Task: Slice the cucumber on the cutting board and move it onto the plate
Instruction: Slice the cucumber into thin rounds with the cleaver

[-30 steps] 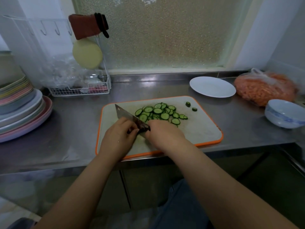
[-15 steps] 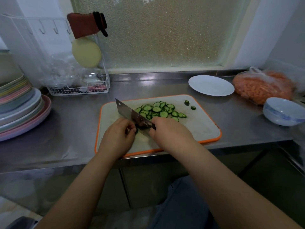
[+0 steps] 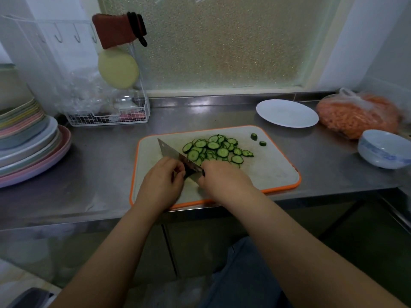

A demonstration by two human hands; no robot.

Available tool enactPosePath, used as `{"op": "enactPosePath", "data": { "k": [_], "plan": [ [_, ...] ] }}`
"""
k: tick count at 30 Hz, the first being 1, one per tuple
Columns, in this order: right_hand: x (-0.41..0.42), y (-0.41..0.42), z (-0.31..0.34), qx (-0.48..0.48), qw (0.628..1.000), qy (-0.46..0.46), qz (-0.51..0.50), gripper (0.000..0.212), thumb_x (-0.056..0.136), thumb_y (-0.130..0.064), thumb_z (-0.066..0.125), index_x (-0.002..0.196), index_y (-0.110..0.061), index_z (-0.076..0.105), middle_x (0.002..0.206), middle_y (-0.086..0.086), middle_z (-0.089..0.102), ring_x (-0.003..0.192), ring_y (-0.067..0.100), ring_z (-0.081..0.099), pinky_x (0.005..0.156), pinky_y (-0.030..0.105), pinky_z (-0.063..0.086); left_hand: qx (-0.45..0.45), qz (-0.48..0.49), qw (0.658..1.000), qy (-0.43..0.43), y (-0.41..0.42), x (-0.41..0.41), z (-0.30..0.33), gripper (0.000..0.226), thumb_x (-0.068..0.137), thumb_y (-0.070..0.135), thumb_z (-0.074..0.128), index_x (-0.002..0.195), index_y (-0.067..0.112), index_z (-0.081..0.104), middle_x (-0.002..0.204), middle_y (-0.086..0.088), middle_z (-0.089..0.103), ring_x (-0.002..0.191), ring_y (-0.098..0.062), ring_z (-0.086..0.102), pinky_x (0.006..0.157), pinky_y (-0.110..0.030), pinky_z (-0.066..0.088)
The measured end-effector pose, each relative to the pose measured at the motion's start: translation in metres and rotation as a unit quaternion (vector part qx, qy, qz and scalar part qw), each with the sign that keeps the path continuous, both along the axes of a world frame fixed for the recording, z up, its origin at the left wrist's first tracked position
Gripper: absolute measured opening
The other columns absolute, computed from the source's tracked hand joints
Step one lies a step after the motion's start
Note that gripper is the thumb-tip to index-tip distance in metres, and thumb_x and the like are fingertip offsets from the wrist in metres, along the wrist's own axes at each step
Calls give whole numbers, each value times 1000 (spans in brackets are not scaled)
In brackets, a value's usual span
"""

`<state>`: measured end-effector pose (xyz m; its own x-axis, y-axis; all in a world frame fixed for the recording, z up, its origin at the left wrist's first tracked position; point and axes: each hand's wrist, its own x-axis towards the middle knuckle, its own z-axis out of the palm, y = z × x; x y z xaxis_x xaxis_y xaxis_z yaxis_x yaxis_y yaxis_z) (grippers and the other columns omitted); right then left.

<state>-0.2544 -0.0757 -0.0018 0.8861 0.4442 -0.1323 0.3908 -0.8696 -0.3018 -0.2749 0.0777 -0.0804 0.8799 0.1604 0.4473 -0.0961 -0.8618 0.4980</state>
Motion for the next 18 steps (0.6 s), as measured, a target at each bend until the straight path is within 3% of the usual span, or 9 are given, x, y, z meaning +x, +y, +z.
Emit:
{"op": "enactPosePath", "data": {
  "k": [6, 18],
  "plan": [
    [9, -6, 4, 36, 998, 49, -7, 20, 93, -31, 47, 103, -18, 59, 94, 4, 60, 87, 25, 57, 70, 34, 45, -1, 24, 1000, -12, -2, -3, 1, 12, 83, 19, 64, 80, 24, 54, 84, 6, 51, 69, -10, 45, 58, -21, 31],
    [-7, -13, 14, 38, 999, -10, 22, 10, 96, -24, 42, 90, -21, 49, 85, 2, 52, 79, 24, 52, 64, 33, 38, -9, 34, 999, -5, -4, -2, 1, 12, 85, 19, 62, 81, 24, 52, 84, 7, 49, 73, -11, 44, 64, -25, 30]
  ]
}}
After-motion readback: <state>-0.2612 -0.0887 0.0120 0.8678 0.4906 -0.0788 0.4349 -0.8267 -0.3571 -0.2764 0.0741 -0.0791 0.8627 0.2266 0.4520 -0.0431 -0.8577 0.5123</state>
